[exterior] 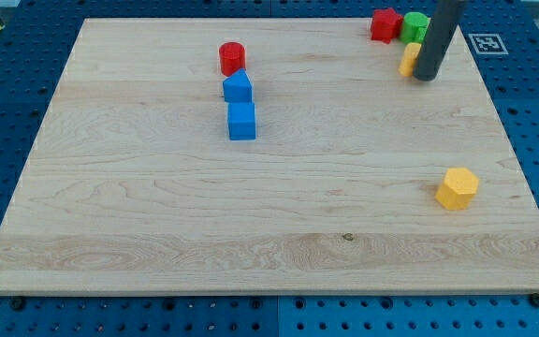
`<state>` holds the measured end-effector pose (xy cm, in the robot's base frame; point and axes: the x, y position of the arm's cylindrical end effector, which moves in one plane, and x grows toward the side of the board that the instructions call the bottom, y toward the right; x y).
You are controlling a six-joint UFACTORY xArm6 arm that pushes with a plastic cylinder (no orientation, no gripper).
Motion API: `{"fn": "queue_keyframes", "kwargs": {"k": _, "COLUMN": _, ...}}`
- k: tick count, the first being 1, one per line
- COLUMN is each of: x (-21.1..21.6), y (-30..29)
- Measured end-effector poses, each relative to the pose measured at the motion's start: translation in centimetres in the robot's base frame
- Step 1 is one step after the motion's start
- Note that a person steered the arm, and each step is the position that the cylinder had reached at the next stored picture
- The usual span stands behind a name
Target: Move the red circle towards the group of blocks
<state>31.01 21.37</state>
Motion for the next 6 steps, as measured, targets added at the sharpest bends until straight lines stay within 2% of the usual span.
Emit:
{"fn": "queue_keyframes", "kwargs": {"k": 1, "x": -2.1, "y": -0.8}}
{"fn": "queue_keyframes", "kwargs": {"k": 2, "x": -2.6, "y": -8.2}}
{"fn": "queue_keyframes", "kwargs": {"k": 4, "x": -7.7, "y": -25.2}}
{"fn": "queue_keyframes", "kwargs": {"k": 5, "x": -6.3, "y": -34.1}}
{"fn": "queue_keyframes", "kwargs": {"k": 6, "x": -3.8, "y": -35.7}}
